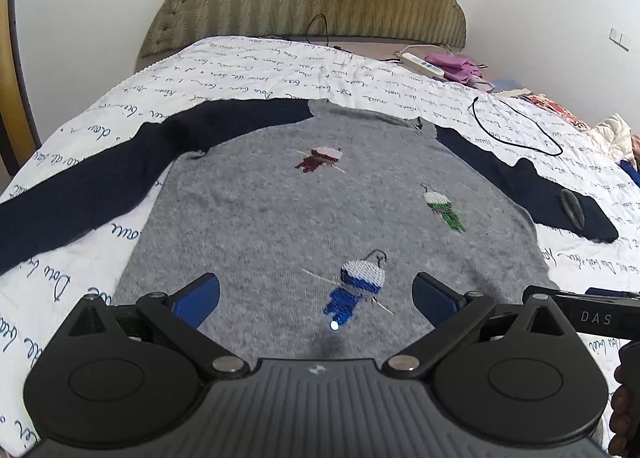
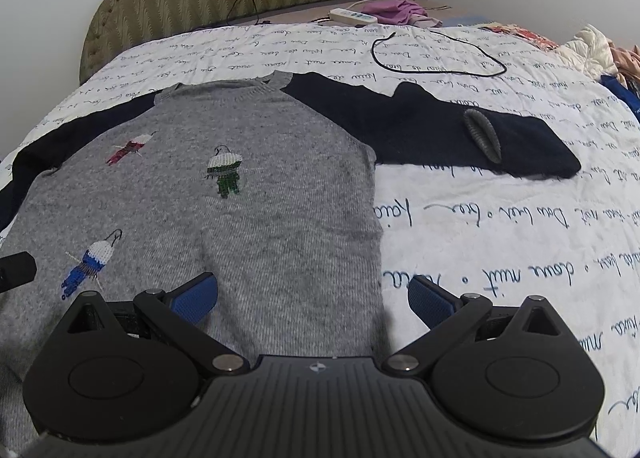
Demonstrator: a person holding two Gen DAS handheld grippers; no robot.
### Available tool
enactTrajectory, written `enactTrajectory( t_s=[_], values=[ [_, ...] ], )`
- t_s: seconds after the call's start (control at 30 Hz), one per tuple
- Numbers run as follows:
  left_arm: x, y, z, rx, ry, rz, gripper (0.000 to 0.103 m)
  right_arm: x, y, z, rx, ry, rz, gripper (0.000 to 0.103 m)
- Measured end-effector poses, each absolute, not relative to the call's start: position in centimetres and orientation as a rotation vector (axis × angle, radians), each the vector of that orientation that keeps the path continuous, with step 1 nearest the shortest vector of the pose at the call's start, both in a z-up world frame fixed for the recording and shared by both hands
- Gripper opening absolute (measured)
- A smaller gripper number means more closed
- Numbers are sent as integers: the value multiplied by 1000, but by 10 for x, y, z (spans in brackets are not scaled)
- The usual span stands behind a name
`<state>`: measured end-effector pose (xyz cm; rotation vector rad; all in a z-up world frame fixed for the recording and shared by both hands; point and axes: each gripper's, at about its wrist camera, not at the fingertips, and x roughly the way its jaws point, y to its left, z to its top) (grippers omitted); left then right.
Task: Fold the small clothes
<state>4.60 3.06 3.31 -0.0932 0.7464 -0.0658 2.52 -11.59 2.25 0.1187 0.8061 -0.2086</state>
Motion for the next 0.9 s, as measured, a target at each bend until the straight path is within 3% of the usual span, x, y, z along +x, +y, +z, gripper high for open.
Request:
enactTrajectory(
  t_s=[0.9],
  values=[
    [63, 45, 30, -134, 750, -28, 103, 51, -111, 27, 110, 795, -175, 103]
  ],
)
